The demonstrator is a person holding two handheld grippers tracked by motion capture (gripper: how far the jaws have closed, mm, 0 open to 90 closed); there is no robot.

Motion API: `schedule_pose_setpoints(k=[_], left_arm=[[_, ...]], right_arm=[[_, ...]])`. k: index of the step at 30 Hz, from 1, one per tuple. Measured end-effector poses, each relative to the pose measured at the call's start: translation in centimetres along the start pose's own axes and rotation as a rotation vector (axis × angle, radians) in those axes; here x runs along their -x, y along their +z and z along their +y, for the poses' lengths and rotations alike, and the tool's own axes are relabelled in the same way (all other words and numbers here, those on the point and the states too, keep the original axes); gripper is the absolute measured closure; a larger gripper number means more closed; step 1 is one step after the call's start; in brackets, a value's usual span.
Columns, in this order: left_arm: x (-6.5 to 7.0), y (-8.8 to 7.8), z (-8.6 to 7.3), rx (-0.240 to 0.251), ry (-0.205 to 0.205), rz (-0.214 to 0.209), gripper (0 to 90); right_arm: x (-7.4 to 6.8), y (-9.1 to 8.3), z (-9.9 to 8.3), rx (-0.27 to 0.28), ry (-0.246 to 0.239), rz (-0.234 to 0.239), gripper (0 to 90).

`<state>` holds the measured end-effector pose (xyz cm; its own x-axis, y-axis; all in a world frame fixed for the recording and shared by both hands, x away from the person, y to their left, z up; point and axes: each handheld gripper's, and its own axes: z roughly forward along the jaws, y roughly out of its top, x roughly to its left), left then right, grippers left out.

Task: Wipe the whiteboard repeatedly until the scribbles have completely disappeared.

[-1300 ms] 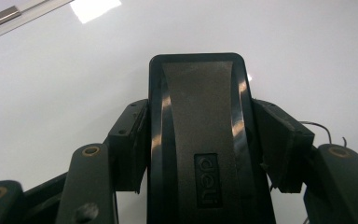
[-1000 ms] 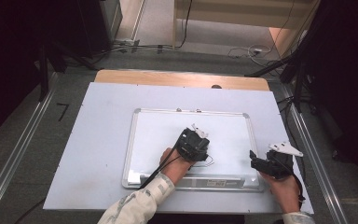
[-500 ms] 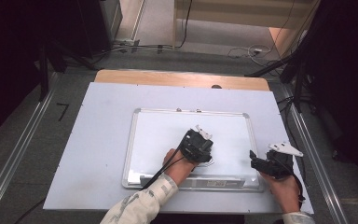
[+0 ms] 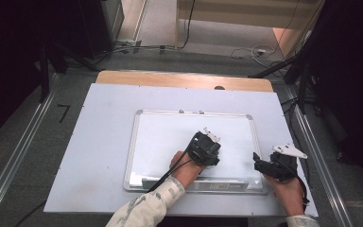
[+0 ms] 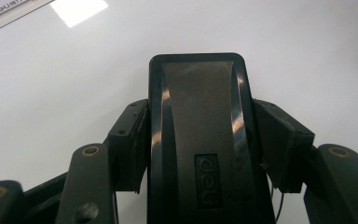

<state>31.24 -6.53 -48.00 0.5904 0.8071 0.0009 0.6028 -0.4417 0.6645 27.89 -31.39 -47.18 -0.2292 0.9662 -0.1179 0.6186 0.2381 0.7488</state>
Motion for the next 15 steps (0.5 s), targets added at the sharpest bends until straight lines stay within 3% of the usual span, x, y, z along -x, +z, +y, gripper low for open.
schedule_pose_setpoints(k=[15], left_arm=[[1.2,0.7,0.8,-0.001,0.009,-0.007,41.4]], right_arm=[[0.0,0.0,0.0,0.001,0.000,0.003,14.8]])
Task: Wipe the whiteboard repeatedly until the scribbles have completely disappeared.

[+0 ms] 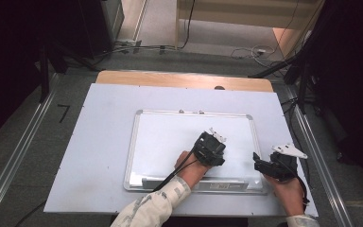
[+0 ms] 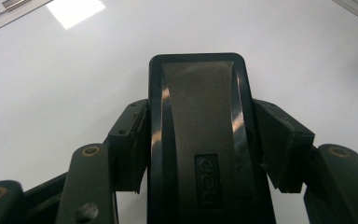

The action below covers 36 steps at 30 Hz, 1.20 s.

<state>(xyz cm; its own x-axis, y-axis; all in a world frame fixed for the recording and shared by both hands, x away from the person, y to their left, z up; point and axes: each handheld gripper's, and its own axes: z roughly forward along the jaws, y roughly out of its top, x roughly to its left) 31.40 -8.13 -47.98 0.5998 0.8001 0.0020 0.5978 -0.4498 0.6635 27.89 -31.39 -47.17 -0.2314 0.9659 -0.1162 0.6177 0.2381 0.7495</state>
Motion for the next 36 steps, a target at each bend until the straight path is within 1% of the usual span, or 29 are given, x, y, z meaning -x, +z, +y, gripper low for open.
schedule_pose_setpoints(k=[14,22,27,29,30,31,35,36], left_arm=[[1.2,0.8,0.9,0.000,0.011,-0.006,41.3],[1.8,1.3,1.4,0.004,0.010,-0.008,41.3],[1.7,1.3,1.4,0.006,0.017,-0.016,41.2],[1.7,1.2,1.4,0.003,0.023,-0.019,41.3],[1.6,1.1,1.3,-0.003,0.034,-0.024,41.3],[1.6,1.1,1.3,-0.003,0.034,-0.024,41.3],[1.1,0.7,0.9,-0.013,0.049,-0.033,41.3],[1.0,0.5,0.7,-0.012,0.046,-0.034,41.3]], right_arm=[[0.0,0.0,0.0,0.001,0.000,0.000,14.8],[0.0,0.0,0.0,0.002,0.000,0.001,14.8],[0.1,0.0,0.0,0.002,-0.002,0.001,14.9],[0.1,-0.1,-0.1,0.002,-0.003,-0.001,14.8],[0.2,-0.1,-0.1,0.001,-0.002,-0.002,14.8],[0.2,-0.1,-0.1,0.002,0.000,-0.002,14.8],[0.3,-0.1,-0.2,-0.001,0.004,-0.004,14.8],[0.3,-0.1,-0.2,0.000,0.004,-0.005,14.8]])
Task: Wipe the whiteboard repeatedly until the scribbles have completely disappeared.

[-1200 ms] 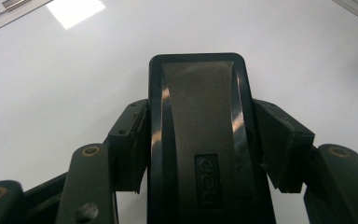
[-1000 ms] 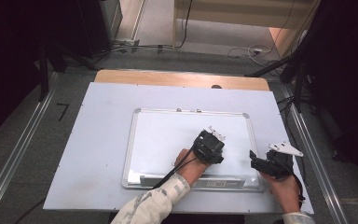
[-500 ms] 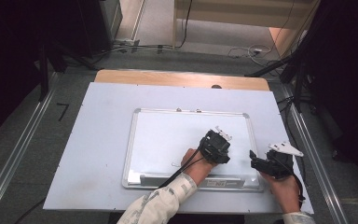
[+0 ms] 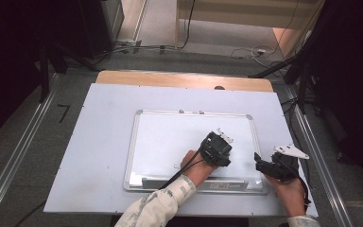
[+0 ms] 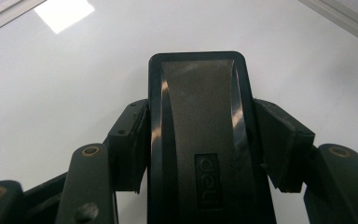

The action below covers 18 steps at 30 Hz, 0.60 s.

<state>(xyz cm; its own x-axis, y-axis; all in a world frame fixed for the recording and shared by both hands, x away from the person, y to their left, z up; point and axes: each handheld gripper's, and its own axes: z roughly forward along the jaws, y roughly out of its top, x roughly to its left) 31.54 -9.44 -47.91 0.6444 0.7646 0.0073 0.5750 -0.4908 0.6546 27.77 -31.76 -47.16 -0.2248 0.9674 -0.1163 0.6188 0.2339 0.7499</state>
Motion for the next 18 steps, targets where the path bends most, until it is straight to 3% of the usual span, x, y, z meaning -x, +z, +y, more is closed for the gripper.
schedule_pose_setpoints(k=[12,18], left_arm=[[-1.6,-1.5,-1.8,-0.003,-0.004,-0.001,41.3],[-1.6,-1.6,-1.8,-0.009,-0.008,0.010,41.3]], right_arm=[[-0.1,0.0,0.0,-0.004,0.000,-0.003,14.8],[-0.1,0.1,0.0,-0.005,0.000,-0.005,14.8]])
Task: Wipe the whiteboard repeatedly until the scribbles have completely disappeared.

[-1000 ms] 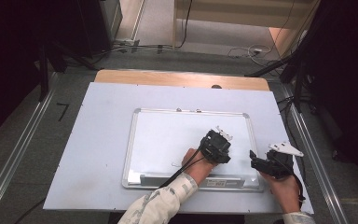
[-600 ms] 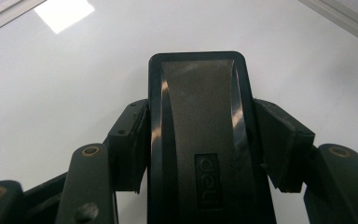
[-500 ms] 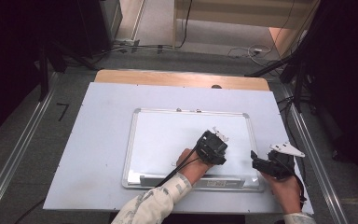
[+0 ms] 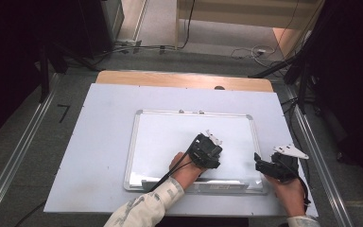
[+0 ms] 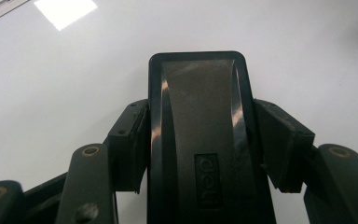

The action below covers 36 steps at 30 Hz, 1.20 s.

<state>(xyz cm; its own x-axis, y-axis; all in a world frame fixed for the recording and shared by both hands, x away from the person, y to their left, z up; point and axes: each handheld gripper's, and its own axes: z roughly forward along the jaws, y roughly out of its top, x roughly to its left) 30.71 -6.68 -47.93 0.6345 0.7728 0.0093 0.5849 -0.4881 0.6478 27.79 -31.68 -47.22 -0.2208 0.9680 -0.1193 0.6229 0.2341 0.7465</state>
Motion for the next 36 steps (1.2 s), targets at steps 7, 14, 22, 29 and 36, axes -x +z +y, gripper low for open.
schedule_pose_setpoints(k=[7,14,22,29,36], left_arm=[[0.8,0.7,0.8,0.006,-0.001,0.002,41.3],[1.3,1.3,1.5,0.013,-0.004,-0.001,41.2],[1.7,1.8,2.1,0.010,-0.003,0.000,41.2],[0.9,1.3,1.5,0.001,0.013,-0.017,41.2],[-0.8,0.0,-0.1,-0.003,0.002,-0.008,41.2]], right_arm=[[-0.1,0.0,0.1,0.001,-0.007,0.001,14.8],[-0.1,0.1,0.1,-0.001,-0.008,0.004,14.8],[-0.2,0.1,0.1,0.002,-0.008,0.006,14.8],[0.1,0.0,0.0,0.000,-0.003,0.002,14.8],[0.0,0.0,-0.1,-0.002,-0.002,-0.004,14.8]])
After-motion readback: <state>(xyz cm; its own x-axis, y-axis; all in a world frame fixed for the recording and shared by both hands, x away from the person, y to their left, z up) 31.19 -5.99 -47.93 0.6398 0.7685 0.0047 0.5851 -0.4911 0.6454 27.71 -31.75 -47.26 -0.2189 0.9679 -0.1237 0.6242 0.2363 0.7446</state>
